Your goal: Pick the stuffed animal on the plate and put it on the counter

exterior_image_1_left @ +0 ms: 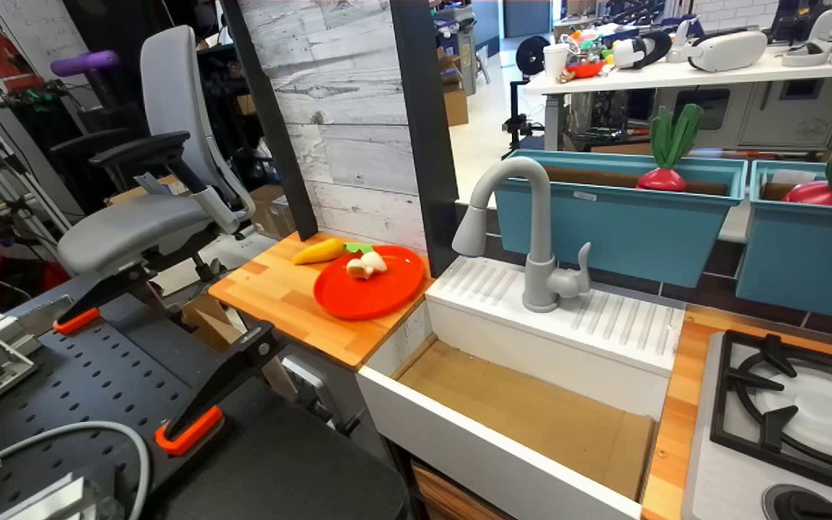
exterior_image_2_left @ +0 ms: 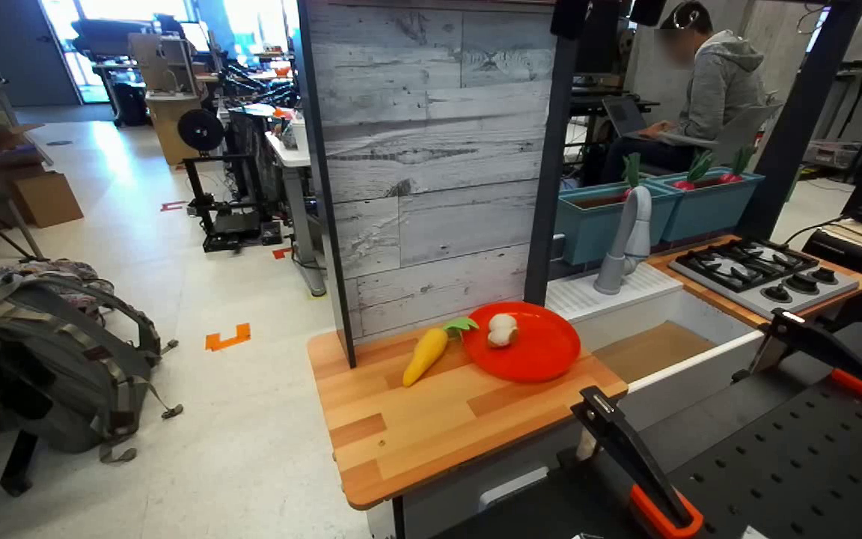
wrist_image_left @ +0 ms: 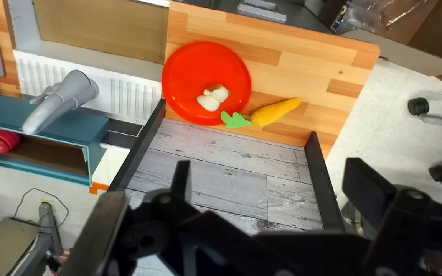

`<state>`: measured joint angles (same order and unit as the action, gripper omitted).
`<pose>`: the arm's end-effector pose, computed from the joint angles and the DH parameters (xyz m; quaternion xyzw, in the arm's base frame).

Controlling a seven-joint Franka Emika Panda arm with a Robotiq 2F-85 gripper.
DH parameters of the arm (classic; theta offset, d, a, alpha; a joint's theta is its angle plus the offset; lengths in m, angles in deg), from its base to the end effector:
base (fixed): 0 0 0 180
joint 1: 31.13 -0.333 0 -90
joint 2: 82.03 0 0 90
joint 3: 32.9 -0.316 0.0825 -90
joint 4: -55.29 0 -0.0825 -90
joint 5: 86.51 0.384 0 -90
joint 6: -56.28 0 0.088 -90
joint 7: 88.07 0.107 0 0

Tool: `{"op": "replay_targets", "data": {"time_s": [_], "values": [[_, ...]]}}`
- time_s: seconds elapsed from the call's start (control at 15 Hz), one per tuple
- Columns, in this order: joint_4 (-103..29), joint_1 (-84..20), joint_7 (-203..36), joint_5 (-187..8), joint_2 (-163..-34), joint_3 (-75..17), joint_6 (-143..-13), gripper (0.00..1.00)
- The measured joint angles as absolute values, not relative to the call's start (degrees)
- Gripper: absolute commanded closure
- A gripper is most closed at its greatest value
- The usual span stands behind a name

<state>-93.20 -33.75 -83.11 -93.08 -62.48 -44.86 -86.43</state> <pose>0.4200 0.1091 0.3950 0.9830 0.1223 0.1254 0.0543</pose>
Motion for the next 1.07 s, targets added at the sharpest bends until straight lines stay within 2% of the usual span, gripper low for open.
{"op": "replay_targets", "data": {"time_s": [0.6,1.07], "values": [[-93.2,-33.7,-83.1,-93.3,-63.6,-44.8,-86.6,0.0],[-92.1,-33.4,-83.9,-93.4,-76.9,-42.3,-97.2,0.0]]}}
